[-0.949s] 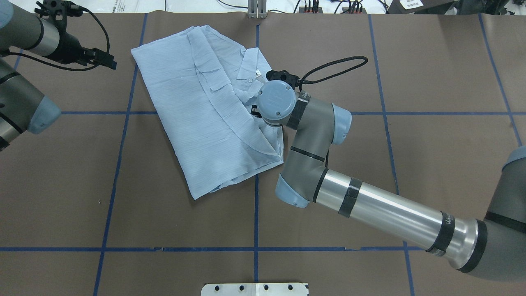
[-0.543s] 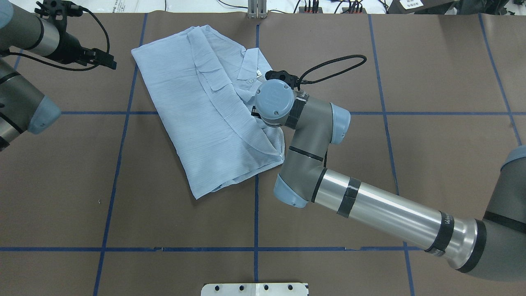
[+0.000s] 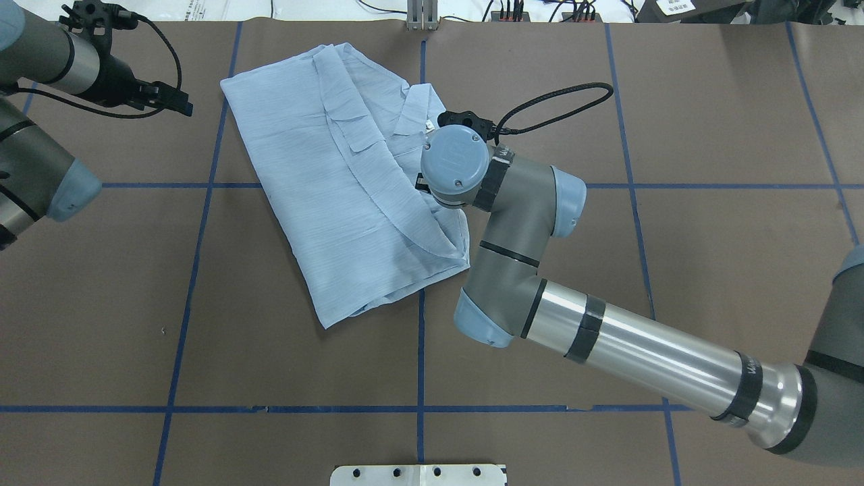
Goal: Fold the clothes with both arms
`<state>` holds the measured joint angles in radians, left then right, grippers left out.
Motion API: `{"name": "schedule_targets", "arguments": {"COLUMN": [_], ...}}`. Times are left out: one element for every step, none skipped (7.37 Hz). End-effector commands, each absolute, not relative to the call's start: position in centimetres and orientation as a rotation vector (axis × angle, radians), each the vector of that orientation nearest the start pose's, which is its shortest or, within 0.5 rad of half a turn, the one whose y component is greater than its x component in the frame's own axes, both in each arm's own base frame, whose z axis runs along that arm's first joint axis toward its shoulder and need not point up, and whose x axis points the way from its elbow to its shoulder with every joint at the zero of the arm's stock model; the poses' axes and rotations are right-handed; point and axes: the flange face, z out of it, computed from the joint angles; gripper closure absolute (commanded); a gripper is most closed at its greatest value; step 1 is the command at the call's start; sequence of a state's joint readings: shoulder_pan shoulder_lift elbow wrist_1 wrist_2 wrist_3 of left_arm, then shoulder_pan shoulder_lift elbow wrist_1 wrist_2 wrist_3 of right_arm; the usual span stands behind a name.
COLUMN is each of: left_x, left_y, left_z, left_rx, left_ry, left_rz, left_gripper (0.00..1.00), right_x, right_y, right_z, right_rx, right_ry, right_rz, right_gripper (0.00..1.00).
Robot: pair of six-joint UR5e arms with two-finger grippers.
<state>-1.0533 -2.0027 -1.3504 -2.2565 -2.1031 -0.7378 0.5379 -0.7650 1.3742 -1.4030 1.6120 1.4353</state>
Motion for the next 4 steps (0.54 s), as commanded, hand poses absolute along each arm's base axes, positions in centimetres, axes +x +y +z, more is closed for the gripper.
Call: {"name": "schedule_targets", "arguments": {"left_x": [27.0,27.0,27.0,27.1], "left_y": [-64.1,-64.1,-64.0,-64.0], "left_z": [44.1,44.0,44.2,44.0], "left_rx": [0.417,0.42,0.415,0.418], "left_ry": [0.914,0.916,0.914,0.917], "left_rz": [0.039,0.039,0.039,0.042], "left_gripper": [0.0,0.0,0.0,0.0], "right_x": [-54.8,-53.1,-52.8,-53.4], "right_y": [-43.8,-39.6,-36.7,-35.4], "right_z": [24.5,25.7,26.9,27.8], "right_rx": [0.212,0.22,0.242,0.233], "right_ry": [-0.77,-0.762,-0.753,-0.743], "right_rz": [0.331,0.299,0.276,0.307], "right_gripper": [1.0,1.0,1.0,1.0]}}
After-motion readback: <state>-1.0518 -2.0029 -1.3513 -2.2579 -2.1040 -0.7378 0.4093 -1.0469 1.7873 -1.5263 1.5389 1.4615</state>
